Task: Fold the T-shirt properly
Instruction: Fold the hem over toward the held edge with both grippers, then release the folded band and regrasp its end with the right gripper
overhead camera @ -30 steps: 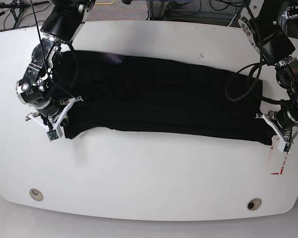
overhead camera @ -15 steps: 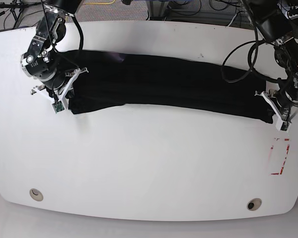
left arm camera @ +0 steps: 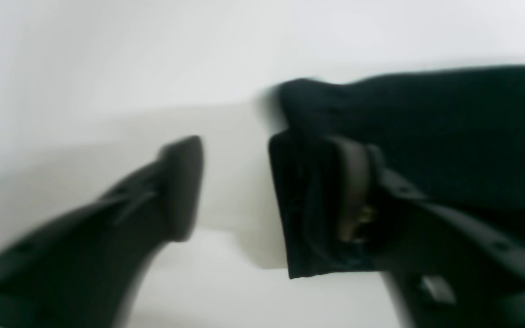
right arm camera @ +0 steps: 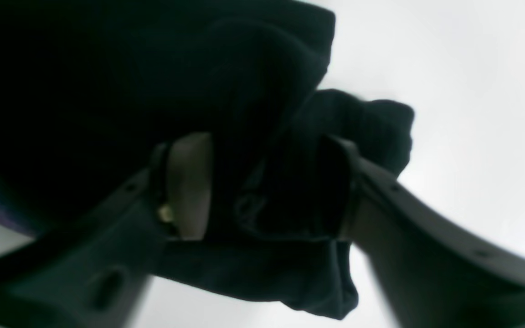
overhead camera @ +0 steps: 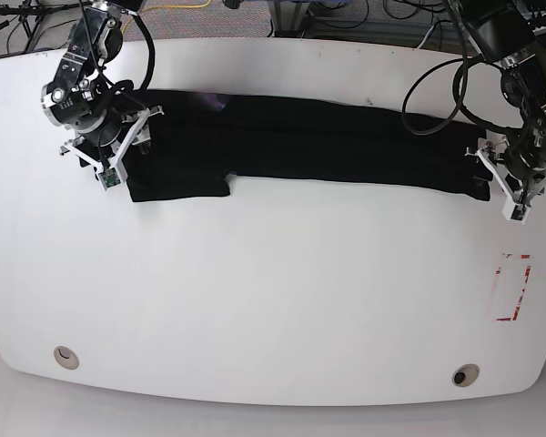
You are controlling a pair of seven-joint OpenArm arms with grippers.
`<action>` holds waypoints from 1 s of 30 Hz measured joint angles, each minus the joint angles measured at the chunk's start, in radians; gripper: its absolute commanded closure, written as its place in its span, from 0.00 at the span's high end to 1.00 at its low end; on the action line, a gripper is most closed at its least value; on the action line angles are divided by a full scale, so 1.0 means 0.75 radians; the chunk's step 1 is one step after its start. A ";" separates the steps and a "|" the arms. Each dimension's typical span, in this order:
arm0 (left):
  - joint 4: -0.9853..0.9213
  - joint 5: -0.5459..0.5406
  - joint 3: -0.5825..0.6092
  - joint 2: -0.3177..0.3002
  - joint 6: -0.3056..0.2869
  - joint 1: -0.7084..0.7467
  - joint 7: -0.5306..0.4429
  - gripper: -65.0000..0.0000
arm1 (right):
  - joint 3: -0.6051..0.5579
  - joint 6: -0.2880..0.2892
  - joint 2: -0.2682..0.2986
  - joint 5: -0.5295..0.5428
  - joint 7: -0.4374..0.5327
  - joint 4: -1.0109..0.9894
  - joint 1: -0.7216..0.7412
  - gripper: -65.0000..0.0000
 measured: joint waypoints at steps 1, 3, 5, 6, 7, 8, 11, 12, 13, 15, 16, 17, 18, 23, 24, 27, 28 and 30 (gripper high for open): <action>0.001 -0.001 0.000 -0.001 -0.001 0.001 -0.002 0.70 | 0.000 0.000 0.001 0.002 0.000 0.002 -0.006 0.82; 0.004 -0.001 0.000 -0.002 -0.001 0.001 0.002 0.67 | 0.000 0.001 0.000 0.001 0.001 0.018 -0.016 0.83; 0.008 -0.001 0.000 -0.002 -0.001 -0.001 0.002 0.65 | 0.001 0.001 -0.001 0.000 -0.008 0.053 -0.030 0.83; 0.016 0.000 -0.001 -0.001 -0.001 -0.004 0.003 0.65 | 0.003 -0.001 -0.001 0.001 -0.011 0.080 -0.037 0.83; 0.027 -0.001 -0.001 -0.001 -0.001 -0.007 0.003 0.66 | 0.004 0.000 -0.003 0.004 -0.008 0.096 -0.040 0.83; 0.047 0.000 -0.001 0.002 -0.001 -0.011 0.005 0.65 | 0.007 -0.001 -0.008 0.013 -0.006 0.109 -0.040 0.83; 0.135 -0.001 -0.001 0.001 -0.001 -0.026 0.010 0.65 | 0.008 -0.001 -0.030 0.068 -0.007 0.109 -0.027 0.83; 0.157 -0.002 -0.002 -0.001 -0.001 -0.033 0.003 0.65 | 0.004 0.000 -0.033 0.084 -0.007 0.109 -0.022 0.83; 0.176 -0.003 0.000 -0.002 -0.001 -0.037 -0.003 0.65 | 0.001 0.001 -0.036 0.102 -0.007 0.109 -0.016 0.83; 0.204 -0.010 0.002 -0.002 -0.001 -0.044 -0.005 0.65 | 0.001 0.000 -0.039 0.114 -0.010 0.106 0.018 0.83; 0.215 -0.012 0.003 -0.002 -0.001 -0.044 -0.009 0.65 | 0.005 0.001 -0.041 0.104 -0.010 0.094 0.048 0.83; 0.221 -0.012 0.004 -0.001 -0.001 -0.043 -0.007 0.65 | 0.009 -0.002 -0.041 0.091 -0.007 0.072 0.082 0.83; 0.221 -0.010 0.004 0.001 -0.001 -0.041 -0.003 0.65 | 0.009 -0.003 -0.040 0.086 -0.005 0.047 0.116 0.83; 0.221 -0.003 0.027 0.003 -0.001 -0.036 0.006 0.65 | 0.007 -0.004 -0.041 -0.008 0.031 -0.188 0.301 0.83; 0.221 -0.006 0.030 0.005 -0.002 -0.036 0.006 0.65 | 0.005 -0.004 -0.040 -0.039 0.036 -0.236 0.330 0.83; 0.221 -0.011 0.027 0.005 -0.005 -0.035 0.002 0.65 | 0.006 -0.004 -0.027 -0.103 0.107 -0.379 0.402 0.83; 0.221 -0.011 0.025 0.005 -0.004 -0.034 0.002 0.65 | 0.004 -0.004 -0.019 -0.109 0.114 -0.413 0.418 0.83; 0.221 -0.008 0.023 0.005 -0.004 -0.031 0.002 0.65 | 0.001 -0.001 0.005 -0.139 0.141 -0.508 0.452 0.83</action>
